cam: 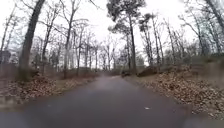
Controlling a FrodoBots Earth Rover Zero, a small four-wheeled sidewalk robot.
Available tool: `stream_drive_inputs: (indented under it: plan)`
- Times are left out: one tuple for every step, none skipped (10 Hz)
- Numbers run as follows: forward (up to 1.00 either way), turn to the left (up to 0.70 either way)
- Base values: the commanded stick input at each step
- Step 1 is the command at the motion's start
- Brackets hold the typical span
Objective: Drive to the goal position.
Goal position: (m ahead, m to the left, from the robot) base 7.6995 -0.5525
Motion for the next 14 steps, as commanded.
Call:
stream_drive_inputs:
  plan:
    - [1.00,0.00]
    - [1.00,0.00]
    - [1.00,0.00]
    - [1.00,0.00]
    - [1.00,0.00]
    - [1.00,0.00]
    - [1.00,0.00]
    - [1.00,0.00]
    - [1.00,0.00]
    - [1.00,0.00]
    - [1.00,0.00]
    - [1.00,0.00]
    - [1.00,0.00]
    - [1.00,0.00]
